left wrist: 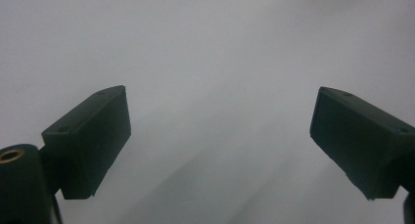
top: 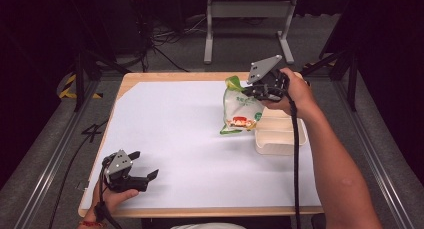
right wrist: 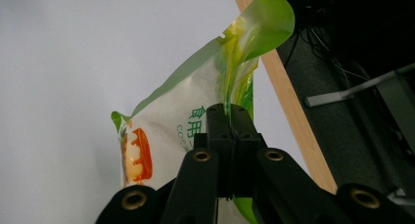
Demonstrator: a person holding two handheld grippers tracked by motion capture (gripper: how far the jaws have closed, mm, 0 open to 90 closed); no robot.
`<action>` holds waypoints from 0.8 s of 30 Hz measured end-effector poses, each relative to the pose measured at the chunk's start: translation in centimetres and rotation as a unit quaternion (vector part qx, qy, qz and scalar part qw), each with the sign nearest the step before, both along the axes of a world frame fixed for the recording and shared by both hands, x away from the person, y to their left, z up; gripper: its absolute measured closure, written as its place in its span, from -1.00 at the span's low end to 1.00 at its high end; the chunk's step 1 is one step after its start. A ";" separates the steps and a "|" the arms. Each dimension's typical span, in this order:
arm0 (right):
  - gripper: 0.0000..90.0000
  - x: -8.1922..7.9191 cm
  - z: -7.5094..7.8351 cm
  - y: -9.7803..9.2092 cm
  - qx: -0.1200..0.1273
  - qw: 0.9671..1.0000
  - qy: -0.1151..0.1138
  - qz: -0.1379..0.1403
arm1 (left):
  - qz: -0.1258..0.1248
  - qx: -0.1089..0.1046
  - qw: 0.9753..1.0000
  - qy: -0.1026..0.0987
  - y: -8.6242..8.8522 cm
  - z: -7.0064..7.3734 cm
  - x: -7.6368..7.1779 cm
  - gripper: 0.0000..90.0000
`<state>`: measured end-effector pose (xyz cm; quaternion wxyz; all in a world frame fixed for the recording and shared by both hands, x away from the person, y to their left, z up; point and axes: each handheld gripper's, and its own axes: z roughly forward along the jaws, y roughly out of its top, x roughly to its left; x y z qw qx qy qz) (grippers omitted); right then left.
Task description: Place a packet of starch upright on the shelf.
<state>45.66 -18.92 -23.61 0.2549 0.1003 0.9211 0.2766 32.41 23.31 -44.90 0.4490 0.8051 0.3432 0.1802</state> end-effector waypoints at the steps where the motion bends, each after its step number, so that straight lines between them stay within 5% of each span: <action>1: 0.98 0.0 0.2 -0.2 0.002 1.000 0.001 0.001 | 0.000 0.000 1.000 0.000 0.0 0.0 0.0 -0.80; 11: 0.98 -0.8 1.6 -3.2 0.021 0.999 -0.022 -0.024 | -0.005 -0.007 1.000 0.001 0.0 0.0 0.0 -0.80; 24: 0.98 -0.9 1.1 -6.7 0.017 0.998 -0.019 -0.058 | -0.003 -0.007 1.000 0.000 -0.1 0.0 0.1 -0.80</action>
